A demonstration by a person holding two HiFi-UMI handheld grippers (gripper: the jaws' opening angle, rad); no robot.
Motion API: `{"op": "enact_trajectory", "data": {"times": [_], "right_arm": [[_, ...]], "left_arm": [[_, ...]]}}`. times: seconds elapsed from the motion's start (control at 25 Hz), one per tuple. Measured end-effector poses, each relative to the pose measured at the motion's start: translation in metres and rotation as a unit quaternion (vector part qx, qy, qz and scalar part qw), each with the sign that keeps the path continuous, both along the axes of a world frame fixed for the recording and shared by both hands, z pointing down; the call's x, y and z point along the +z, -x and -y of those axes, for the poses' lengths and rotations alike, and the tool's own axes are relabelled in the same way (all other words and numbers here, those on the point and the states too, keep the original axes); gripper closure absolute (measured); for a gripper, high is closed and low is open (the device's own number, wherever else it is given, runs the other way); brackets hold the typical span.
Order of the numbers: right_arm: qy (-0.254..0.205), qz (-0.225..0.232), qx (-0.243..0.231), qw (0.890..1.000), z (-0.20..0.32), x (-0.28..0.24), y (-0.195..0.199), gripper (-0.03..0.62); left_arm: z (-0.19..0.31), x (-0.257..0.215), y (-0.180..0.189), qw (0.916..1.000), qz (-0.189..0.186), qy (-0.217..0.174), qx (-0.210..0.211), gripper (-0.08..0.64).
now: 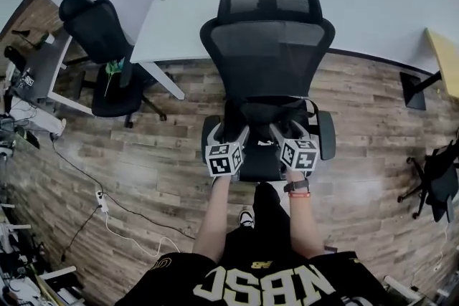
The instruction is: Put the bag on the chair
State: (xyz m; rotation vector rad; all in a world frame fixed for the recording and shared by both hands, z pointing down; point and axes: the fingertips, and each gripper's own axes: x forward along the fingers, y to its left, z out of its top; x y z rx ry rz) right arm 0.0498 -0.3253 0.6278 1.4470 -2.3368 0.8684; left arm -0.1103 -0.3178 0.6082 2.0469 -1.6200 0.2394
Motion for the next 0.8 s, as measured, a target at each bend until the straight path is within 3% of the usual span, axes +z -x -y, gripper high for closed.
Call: {"op": "enact_trajectory", "data": {"times": [0.36, 0.6, 0.8], "right_arm": [[-0.111, -0.011, 0.001, 0.994, -0.029, -0.11, 0.013, 0.376], [-0.178, -0.032, -0.016, 0.983, -0.055, -0.166, 0.02, 0.431], [-0.205, -0.034, -0.014, 0.978, -0.07, -0.192, 0.018, 0.495]], "left_arm": [[-0.042, -0.116, 0.026, 0.9924, 0.017, -0.121, -0.013, 0.215], [-0.067, -0.162, 0.028, 0.9844, 0.036, -0.172, -0.016, 0.297], [-0.082, -0.188, 0.024, 0.9779, 0.042, -0.204, -0.02, 0.401]]}}
